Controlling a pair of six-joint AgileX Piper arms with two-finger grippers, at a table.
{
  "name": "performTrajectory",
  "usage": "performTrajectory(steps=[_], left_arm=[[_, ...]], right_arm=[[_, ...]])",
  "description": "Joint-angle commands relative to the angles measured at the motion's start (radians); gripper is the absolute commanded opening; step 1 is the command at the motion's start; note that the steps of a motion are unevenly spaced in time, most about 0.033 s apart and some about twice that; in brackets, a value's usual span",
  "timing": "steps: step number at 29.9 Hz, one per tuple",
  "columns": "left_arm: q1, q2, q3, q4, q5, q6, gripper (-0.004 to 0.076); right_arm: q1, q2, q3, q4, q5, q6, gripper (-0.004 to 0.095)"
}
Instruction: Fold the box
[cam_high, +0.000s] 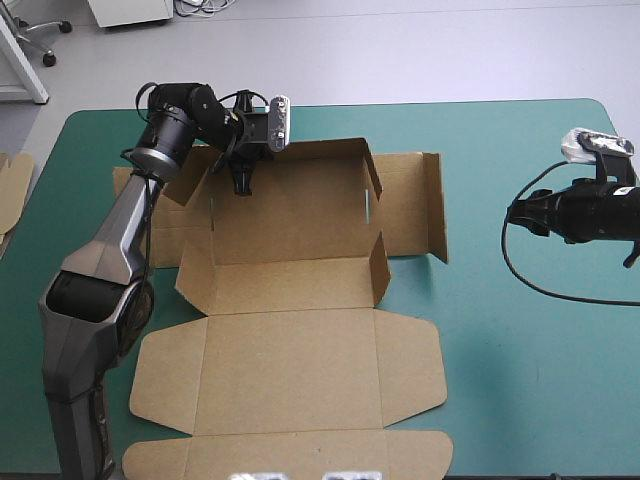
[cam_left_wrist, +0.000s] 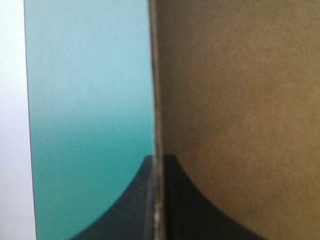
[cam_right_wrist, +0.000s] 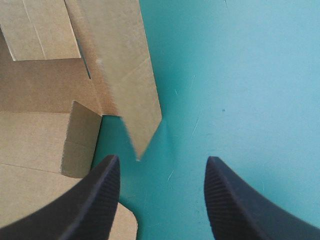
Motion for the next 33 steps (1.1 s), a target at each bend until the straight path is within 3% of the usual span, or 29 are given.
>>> performTrajectory(steps=[1,3,8,18,29,33], left_arm=[[-0.034,-0.104,-0.034,0.053,0.036,-0.049,-0.0015],[-0.047,-0.135,-0.021,0.068,0.017,-0.102,-0.0015],[-0.110,-0.215,0.107,0.113,-0.198,-0.267,-0.0015],[-0.327,-0.281,0.311,0.461,-0.317,-0.471,-0.0015],[-0.464,-0.532,0.701,0.810,-0.542,-0.852,-0.0015],[-0.517,-0.601,0.844,1.004,-0.603,-1.017,-0.0015]], right_arm=[[-0.008,-0.041,-0.033,0.017,-0.023,-0.018,0.0480],[-0.008,-0.053,-0.033,-0.004,-0.032,-0.018,0.0480],[-0.008,-0.069,-0.037,-0.105,-0.043,0.002,0.0480],[-0.008,-0.088,-0.082,-0.127,-0.030,0.029,0.0480],[-0.010,-0.115,-0.082,-0.178,-0.116,0.123,0.0480],[-0.010,-0.115,-0.082,-0.142,-0.237,0.169,0.0480]])
